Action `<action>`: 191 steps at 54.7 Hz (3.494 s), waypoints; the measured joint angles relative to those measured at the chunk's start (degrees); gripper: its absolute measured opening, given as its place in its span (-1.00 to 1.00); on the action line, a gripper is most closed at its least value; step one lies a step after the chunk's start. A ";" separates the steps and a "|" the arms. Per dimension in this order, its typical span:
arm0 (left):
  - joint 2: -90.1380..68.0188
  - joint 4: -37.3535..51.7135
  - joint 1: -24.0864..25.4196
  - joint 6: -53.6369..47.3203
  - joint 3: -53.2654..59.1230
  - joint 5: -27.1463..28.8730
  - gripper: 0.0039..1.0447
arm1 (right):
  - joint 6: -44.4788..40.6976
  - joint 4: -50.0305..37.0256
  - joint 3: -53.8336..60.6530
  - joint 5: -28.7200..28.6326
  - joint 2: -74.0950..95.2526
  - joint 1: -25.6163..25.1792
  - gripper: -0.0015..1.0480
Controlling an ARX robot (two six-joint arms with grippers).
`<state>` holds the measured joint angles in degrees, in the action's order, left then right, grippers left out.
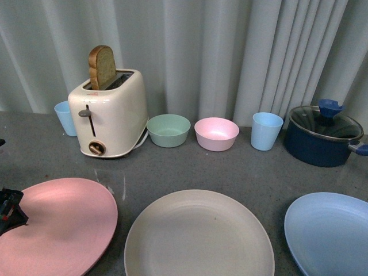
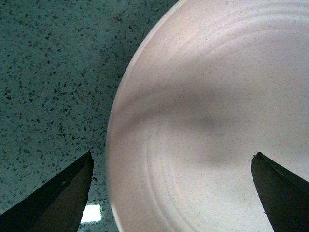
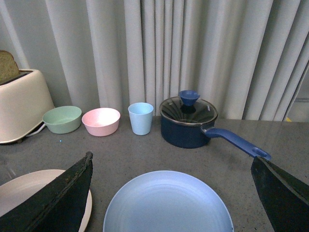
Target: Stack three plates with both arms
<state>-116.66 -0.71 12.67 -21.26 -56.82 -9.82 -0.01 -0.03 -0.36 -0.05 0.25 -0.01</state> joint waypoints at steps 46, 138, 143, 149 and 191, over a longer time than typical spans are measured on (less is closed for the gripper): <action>-5.57 -6.05 -0.31 -0.04 -5.16 1.11 0.74 | 0.00 0.00 0.00 0.00 0.00 0.00 0.86; 21.59 -11.61 -9.16 29.51 6.43 -18.53 -0.93 | 0.00 0.00 0.00 0.02 0.00 0.00 0.86; 21.66 -9.75 -13.64 32.61 6.91 -16.65 -0.93 | 0.00 0.00 0.00 0.02 0.00 0.00 0.86; 21.42 -8.76 -17.88 35.15 6.88 -13.88 -0.93 | 0.00 0.00 0.00 0.00 0.00 0.00 0.86; 9.90 -3.37 -31.10 44.39 4.98 -4.66 -0.93 | 0.00 0.00 0.00 0.00 0.00 0.00 0.86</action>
<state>-106.76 -4.08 -18.44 23.14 -51.83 -14.48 -0.01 -0.03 -0.36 -0.05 0.25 -0.01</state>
